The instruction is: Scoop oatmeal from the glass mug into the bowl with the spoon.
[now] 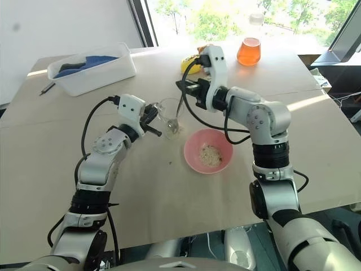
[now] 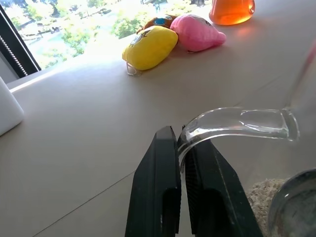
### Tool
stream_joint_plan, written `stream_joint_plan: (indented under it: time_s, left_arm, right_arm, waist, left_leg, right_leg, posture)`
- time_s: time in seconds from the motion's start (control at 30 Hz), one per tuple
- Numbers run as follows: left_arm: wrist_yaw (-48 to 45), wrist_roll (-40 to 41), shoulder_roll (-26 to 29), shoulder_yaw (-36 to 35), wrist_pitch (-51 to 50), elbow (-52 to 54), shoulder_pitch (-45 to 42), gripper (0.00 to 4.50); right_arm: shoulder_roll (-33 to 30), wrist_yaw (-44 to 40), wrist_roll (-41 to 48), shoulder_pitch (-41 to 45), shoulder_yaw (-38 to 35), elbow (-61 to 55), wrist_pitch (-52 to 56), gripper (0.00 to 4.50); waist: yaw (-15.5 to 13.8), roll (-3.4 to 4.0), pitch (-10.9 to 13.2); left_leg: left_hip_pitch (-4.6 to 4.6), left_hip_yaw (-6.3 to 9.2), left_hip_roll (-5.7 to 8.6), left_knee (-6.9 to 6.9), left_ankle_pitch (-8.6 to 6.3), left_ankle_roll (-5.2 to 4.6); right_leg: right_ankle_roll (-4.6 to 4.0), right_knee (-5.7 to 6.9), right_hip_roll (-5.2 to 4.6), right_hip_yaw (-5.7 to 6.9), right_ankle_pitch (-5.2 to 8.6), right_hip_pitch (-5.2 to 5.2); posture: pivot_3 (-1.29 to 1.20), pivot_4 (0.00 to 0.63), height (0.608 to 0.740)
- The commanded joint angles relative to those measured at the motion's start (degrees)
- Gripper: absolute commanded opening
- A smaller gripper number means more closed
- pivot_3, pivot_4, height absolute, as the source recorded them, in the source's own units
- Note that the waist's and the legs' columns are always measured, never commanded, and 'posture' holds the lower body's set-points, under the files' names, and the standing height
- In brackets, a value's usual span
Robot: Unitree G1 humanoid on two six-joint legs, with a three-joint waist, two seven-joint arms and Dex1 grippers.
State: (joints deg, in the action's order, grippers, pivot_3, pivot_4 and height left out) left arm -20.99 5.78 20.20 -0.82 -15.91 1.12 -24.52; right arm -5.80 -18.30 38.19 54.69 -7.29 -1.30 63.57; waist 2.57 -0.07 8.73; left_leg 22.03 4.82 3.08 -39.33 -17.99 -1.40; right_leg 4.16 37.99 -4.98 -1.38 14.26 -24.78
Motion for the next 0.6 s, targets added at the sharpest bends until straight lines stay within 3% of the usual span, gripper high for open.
stream_joint_plan:
  time_s: [0.03, 0.3, 0.6]
  left_arm:
    - [-0.2, 0.1, -0.7, -0.4, 3.2, -1.3, 0.0, 0.01]
    - [-0.5, -0.2, -1.8, -0.3, 5.5, -2.9, -0.1, 0.01]
    - [-1.4, -0.3, -2.2, 0.0, 7.1, -3.9, 0.1, 0.01]
  right_arm:
    - [1.4, 1.7, 4.9, 2.7, -4.0, -2.2, 3.5, 0.0]
    - [-0.3, 7.0, 8.9, 4.8, -13.4, 0.1, 9.2, 0.0]
    - [0.5, 12.8, 13.2, 7.2, -19.2, 2.1, 13.0, 0.0]
  waist:
    - [0.0, 0.0, 0.0]
    - [-0.1, 0.0, 0.0]
    - [-0.1, -0.01, 0.0]
  left_leg:
    - [0.0, 0.0, 0.0, 0.0, 0.0, 0.0]
    - [0.01, 0.0, 0.02, -0.02, 0.0, 0.0]
    - [0.01, 0.0, 0.05, -0.03, 0.01, -0.01]
  right_leg:
    - [0.0, 0.0, 0.0, 0.0, 0.0, 0.0]
    - [0.0, 0.02, -0.02, -0.01, 0.0, 0.01]
    - [0.0, 0.04, -0.04, -0.01, 0.0, 0.01]
  posture:
    - [0.0, 0.15, 0.74]
    - [0.0, 0.15, 0.74]
    - [0.0, 0.15, 0.74]
